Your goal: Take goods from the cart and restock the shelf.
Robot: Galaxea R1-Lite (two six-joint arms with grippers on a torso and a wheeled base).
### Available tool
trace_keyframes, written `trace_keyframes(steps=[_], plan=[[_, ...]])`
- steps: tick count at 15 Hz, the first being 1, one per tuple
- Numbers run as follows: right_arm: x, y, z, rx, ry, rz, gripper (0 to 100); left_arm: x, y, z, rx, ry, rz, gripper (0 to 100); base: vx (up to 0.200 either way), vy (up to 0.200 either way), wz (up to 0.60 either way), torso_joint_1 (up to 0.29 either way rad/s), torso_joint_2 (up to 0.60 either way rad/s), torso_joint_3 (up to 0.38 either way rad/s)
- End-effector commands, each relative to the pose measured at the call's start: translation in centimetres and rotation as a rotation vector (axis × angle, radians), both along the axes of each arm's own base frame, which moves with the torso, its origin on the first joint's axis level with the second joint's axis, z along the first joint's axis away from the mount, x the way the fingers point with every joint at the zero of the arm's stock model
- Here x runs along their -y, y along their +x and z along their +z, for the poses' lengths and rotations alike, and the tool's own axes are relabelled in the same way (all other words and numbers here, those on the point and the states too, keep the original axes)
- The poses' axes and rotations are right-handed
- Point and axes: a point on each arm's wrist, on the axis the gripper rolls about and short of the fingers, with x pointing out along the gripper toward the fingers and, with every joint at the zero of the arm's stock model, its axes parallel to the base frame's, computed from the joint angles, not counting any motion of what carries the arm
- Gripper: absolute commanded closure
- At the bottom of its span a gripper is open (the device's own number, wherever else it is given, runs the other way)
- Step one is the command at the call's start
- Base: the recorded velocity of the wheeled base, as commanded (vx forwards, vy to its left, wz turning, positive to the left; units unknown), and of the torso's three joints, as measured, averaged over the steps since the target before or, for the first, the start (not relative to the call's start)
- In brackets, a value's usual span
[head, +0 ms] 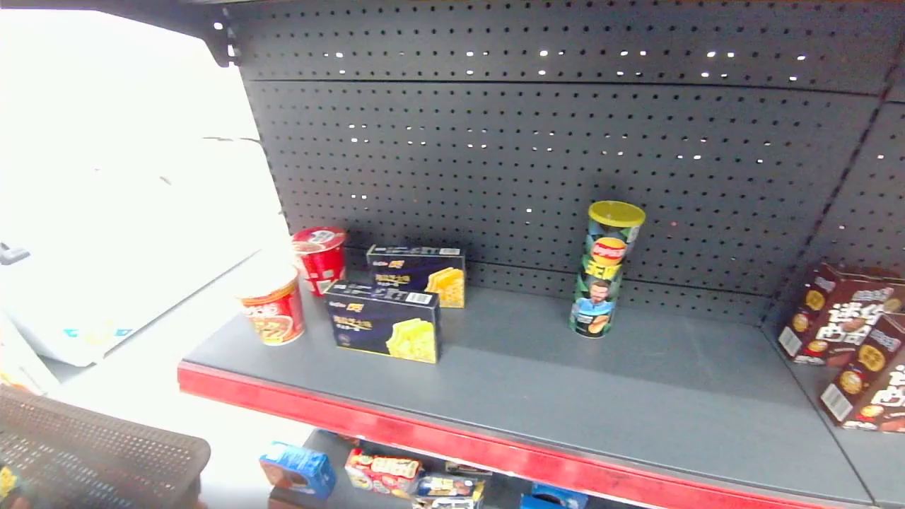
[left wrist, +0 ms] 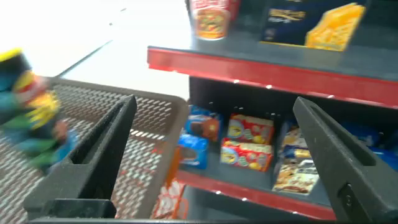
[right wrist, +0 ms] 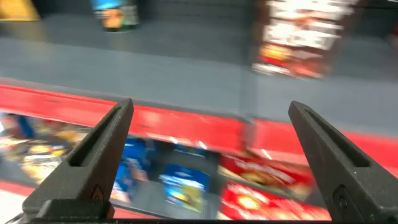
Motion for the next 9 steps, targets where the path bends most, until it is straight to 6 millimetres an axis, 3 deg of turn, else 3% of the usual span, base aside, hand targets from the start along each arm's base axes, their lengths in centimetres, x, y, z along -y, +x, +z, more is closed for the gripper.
trace_keyframes(steps=[1, 9], plan=[[0.0, 0.0, 0.0, 0.001, 0.0, 0.0, 0, 0.0, 0.01, -0.01, -0.002, 0.0, 0.001, 0, 0.0, 0.0, 0.6, 0.007, 0.0, -0.002], [0.0, 0.0, 0.0, 0.001, 0.0, 0.0, 0, -0.01, 0.01, -0.01, -0.002, -0.003, 0.004, 0, 0.0, 0.0, 0.6, 0.003, 0.01, 0.003]])
